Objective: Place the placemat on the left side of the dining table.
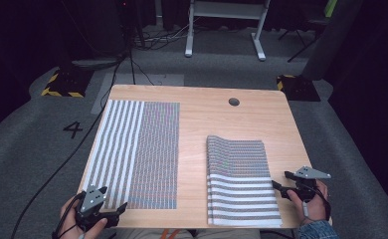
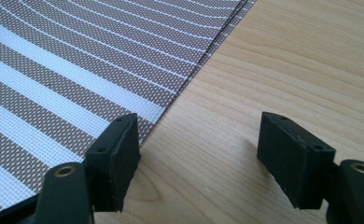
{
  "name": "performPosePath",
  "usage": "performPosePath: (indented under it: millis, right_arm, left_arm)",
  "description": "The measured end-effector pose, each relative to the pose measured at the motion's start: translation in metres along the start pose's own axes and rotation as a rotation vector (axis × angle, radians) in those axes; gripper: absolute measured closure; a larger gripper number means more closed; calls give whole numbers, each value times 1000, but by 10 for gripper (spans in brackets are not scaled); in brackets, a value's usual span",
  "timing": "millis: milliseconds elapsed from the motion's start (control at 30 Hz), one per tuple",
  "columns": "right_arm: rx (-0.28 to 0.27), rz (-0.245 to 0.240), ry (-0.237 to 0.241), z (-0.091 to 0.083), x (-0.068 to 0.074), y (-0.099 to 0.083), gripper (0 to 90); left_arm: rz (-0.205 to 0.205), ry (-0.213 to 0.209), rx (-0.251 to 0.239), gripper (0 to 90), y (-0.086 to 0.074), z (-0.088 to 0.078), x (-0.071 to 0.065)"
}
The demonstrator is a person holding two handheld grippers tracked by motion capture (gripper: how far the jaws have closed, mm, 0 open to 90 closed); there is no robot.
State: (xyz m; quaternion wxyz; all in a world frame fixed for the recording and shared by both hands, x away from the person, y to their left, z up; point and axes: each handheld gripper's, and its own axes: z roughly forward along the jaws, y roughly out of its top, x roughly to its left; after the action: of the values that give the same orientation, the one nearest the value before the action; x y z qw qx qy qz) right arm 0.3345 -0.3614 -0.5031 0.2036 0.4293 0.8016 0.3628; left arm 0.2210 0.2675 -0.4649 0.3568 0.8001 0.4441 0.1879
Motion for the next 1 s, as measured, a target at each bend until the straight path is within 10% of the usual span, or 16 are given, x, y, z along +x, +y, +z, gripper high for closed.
performPosePath:
  millis: [267, 467, 1000]
  right_arm:
    - [1, 2, 5, 0, 0, 0, 298]
    - [1, 2, 5, 0, 0, 0, 298]
    - [1, 1, 5, 0, 0, 0, 298]
  left_arm:
    - [-30, 21, 2, 160, -20, -8, 12]
    - [-71, 116, 40, 165, -25, -6, 27]
    - [-80, 104, 72, 165, -44, -7, 44]
